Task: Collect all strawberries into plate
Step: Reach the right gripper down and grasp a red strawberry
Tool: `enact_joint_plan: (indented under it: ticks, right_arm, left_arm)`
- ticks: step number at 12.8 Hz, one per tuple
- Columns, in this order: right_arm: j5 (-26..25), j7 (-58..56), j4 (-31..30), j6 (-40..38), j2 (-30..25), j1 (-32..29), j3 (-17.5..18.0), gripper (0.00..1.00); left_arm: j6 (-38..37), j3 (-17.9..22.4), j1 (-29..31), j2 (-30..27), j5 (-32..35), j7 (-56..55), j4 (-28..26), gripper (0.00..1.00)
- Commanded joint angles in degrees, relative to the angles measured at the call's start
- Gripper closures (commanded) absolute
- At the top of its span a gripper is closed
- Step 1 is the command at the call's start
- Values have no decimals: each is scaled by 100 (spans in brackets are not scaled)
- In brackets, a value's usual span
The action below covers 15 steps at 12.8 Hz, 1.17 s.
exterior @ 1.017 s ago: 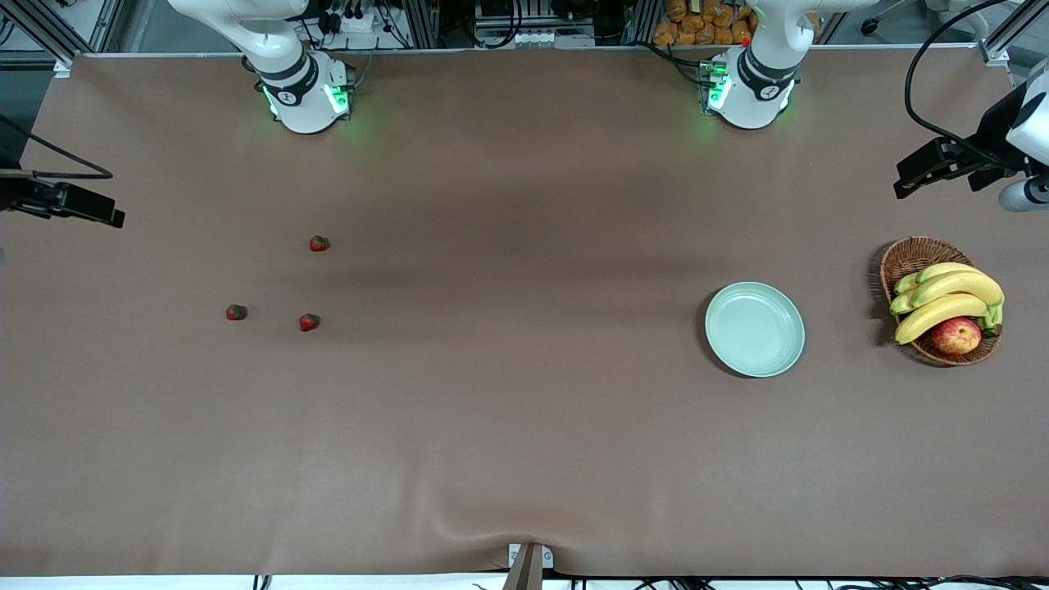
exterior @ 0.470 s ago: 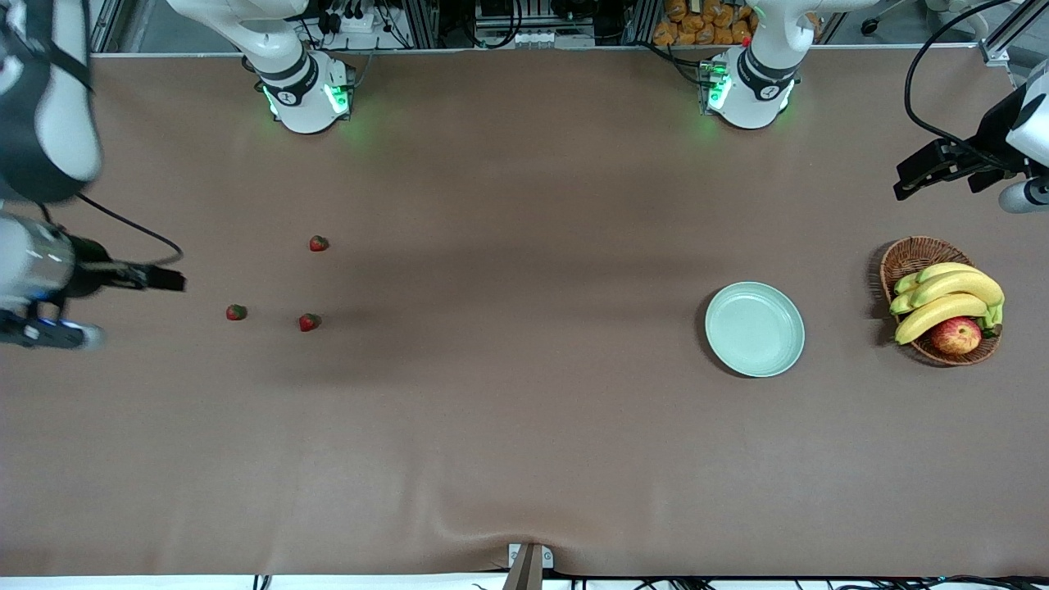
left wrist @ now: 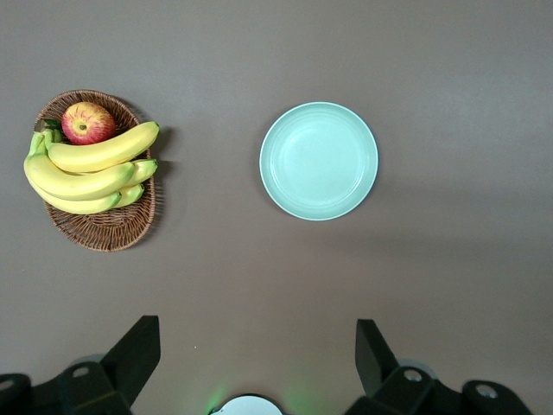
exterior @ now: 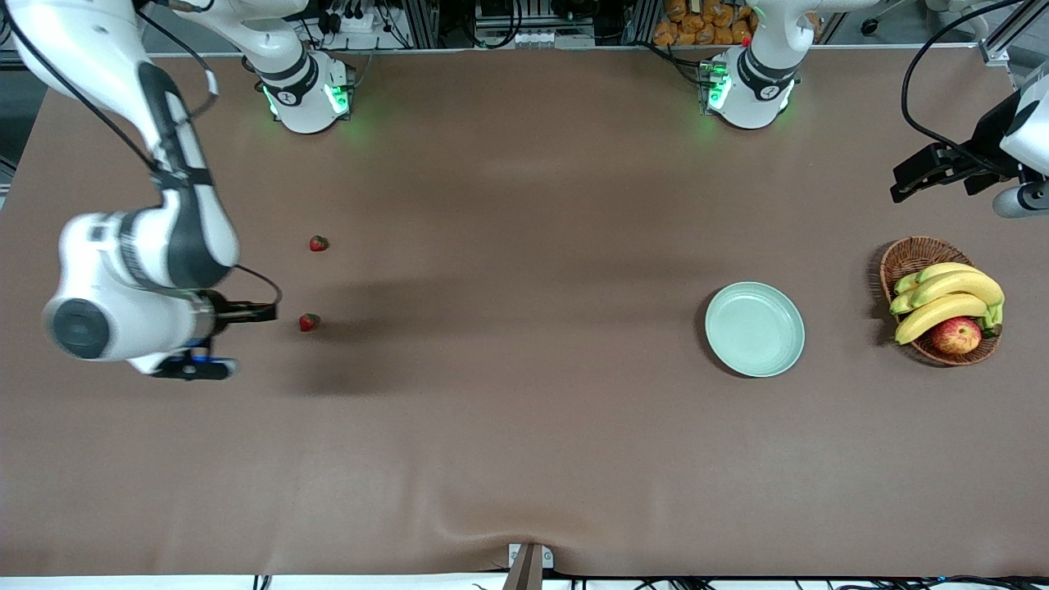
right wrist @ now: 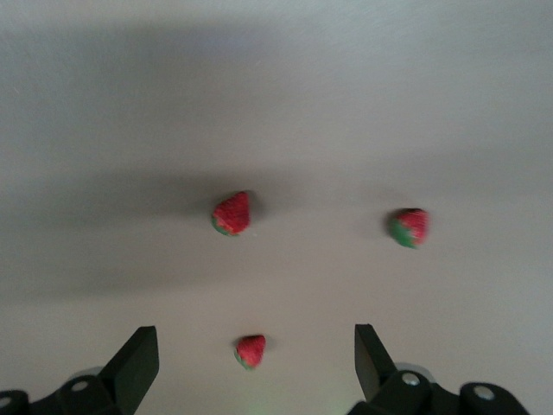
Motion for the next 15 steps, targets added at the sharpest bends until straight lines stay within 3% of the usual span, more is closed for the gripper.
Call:
enact_joint_plan:
  ticks: [1,8,12,15]
  right_arm:
    - [-14,4,-624,565,62,104,-7,0]
    - [-14,4,-696,1655,704,140,2,0]
    - [-6,30,-687,1745,819,166,11,0]
    - [30,83,-696,1622,810,184,81,9]
  left_arm:
    - [86,-15,-26,-40,105,72,-59,0]
    - [209,-15,-8,-49,105,72,-209,0]
    - [236,-15,-17,-57,105,72,-261,0]
    - [236,-15,-17,-75,105,72,-270,0]
